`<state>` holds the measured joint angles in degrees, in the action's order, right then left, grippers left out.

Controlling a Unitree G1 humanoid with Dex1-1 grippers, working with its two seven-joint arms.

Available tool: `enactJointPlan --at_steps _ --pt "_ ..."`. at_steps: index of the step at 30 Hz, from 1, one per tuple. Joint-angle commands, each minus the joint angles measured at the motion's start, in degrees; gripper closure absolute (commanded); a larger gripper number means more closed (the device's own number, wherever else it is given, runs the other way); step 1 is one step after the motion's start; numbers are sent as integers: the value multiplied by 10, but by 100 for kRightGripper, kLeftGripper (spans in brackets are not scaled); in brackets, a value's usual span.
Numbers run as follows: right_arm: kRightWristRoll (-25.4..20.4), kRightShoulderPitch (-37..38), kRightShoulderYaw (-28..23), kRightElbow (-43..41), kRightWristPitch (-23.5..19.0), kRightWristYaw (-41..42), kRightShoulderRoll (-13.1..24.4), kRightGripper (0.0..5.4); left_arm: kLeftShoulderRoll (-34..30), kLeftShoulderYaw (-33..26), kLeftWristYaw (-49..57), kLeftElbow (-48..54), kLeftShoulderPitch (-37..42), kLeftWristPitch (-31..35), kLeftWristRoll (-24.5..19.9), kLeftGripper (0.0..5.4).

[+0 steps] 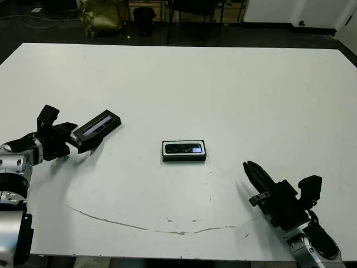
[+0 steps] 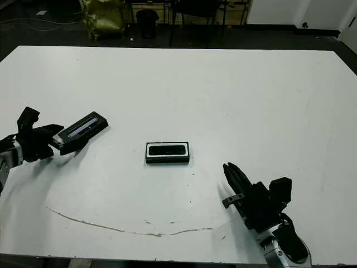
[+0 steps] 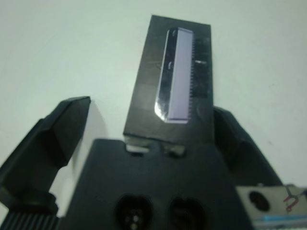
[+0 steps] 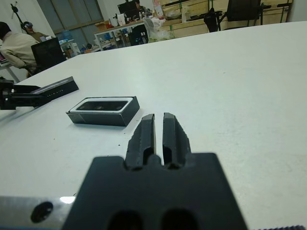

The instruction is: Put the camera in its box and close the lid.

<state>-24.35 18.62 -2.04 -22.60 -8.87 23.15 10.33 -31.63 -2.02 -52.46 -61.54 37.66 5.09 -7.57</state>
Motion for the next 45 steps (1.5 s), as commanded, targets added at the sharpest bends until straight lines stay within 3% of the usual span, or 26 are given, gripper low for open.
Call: enactJointPlan --at_steps 1,6,15,17,27,35,40,45 --pt "-3 6 -4 3 -5 4 6 540 8 19 -14 -41 -10 13 29 2" --pt "-4 5 -7 5 -11 1 6 540 10 45 -6 -56 -3 -32 62 47" --pt "-4 4 -6 10 -3 5 5 540 11 81 -66 -86 28 -46 92 254" --pt "1 7 -6 4 -9 -2 7 540 8 93 -72 -84 30 -65 105 279" --pt "-9 7 -6 5 -14 -2 4 540 1 109 -86 -83 37 -80 120 280" --pt "-4 8 -5 4 -14 -3 5 540 1 49 -91 -34 43 -65 57 280" --pt "-11 8 -5 3 -17 0 5 540 -13 16 -126 135 42 6 0 280" --pt "-5 6 -1 3 -17 -5 5 540 -30 30 -132 361 29 110 -25 280"
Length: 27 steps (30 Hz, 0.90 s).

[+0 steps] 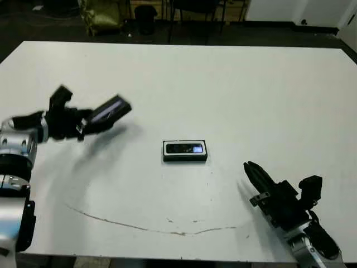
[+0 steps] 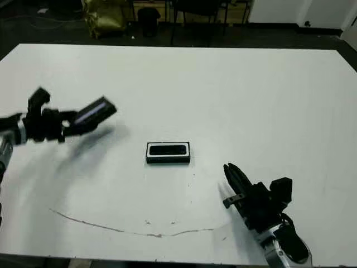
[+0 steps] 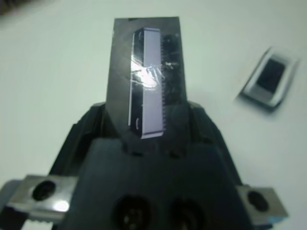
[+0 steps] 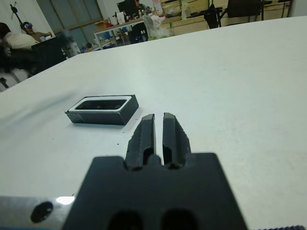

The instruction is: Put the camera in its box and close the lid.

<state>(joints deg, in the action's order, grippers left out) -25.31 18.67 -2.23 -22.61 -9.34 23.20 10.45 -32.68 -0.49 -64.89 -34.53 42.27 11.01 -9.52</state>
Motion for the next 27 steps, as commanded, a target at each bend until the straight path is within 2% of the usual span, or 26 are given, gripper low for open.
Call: enactJointPlan --at_steps 1,6,9,18,27 --pt "9 5 2 4 -10 -6 5 540 -22 21 -7 124 -17 68 -5 280" --pt "11 6 5 1 -12 -10 1 540 -30 69 -17 249 -3 148 -7 280" --pt "6 5 6 8 -11 -6 -2 540 -28 102 -24 286 11 159 -1 280" --pt "19 7 11 8 -14 -20 -4 540 7 196 -51 275 43 152 20 280" --pt "17 4 11 29 18 -3 -13 540 40 243 -58 231 40 133 41 280"
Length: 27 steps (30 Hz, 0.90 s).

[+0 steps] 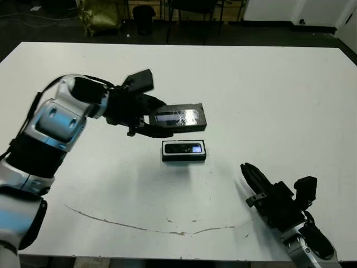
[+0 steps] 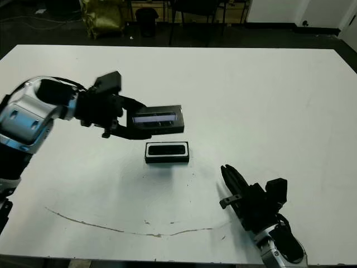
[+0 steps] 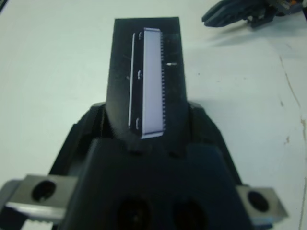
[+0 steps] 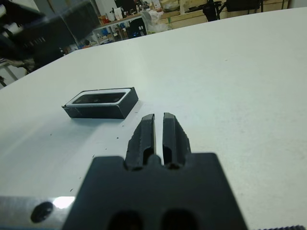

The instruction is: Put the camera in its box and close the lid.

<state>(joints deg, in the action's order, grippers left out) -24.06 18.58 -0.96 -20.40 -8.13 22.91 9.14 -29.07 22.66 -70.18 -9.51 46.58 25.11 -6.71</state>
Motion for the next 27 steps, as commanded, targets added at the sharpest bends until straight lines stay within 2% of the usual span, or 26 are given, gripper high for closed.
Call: enactJointPlan --at_steps 1,13,15,21,27 --pt "6 5 -2 7 7 0 0 540 6 14 -6 -28 0 -19 16 280" --pt "-13 1 -5 29 20 17 -12 540 47 30 -17 -115 33 -78 54 280" --pt "-14 -3 -6 40 34 29 -12 540 54 34 -20 -133 37 -90 63 280" --pt "-2 -6 -5 44 48 30 -6 540 75 45 -22 -191 53 -108 91 280" --pt "0 -6 -3 44 43 27 -8 540 88 52 -35 -225 68 -122 111 280"
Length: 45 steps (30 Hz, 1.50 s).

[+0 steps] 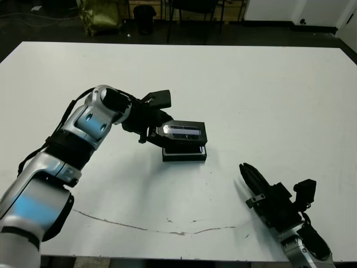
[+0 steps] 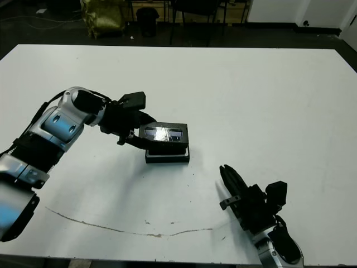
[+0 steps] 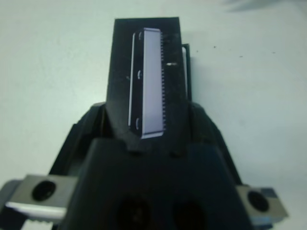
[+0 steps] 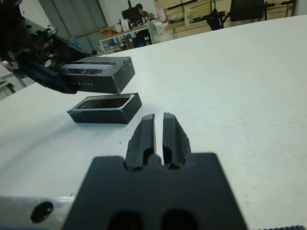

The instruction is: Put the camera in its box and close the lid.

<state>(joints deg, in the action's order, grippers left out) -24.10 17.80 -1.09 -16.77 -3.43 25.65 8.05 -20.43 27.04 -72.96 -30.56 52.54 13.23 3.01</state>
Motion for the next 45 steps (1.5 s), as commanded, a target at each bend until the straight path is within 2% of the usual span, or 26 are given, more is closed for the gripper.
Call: enactJointPlan --at_steps 1,4,9,12,16,21,32,39,45 --pt "0 3 -2 4 -6 -2 2 540 3 9 -8 -17 10 -3 16 280" --pt "10 6 0 -4 -14 -13 6 540 4 11 -18 -23 16 1 21 280" --pt "-1 2 1 9 -9 -2 3 540 6 9 -33 -25 22 13 21 280" --pt "3 5 3 1 -19 -11 4 540 8 7 -41 -25 24 22 18 280" --pt "5 6 3 2 -11 -8 3 540 10 5 -50 -21 27 40 15 280" --pt "7 5 3 14 5 0 -1 540 13 1 -56 -21 23 31 11 280" --pt "5 8 4 13 -9 -9 -2 540 25 -5 -38 -4 10 70 6 280" --pt "21 12 7 4 -12 -25 0 540 30 -5 -34 -7 9 65 3 280" --pt "11 8 6 15 -8 -16 -2 540 31 1 -33 -11 10 40 11 280"
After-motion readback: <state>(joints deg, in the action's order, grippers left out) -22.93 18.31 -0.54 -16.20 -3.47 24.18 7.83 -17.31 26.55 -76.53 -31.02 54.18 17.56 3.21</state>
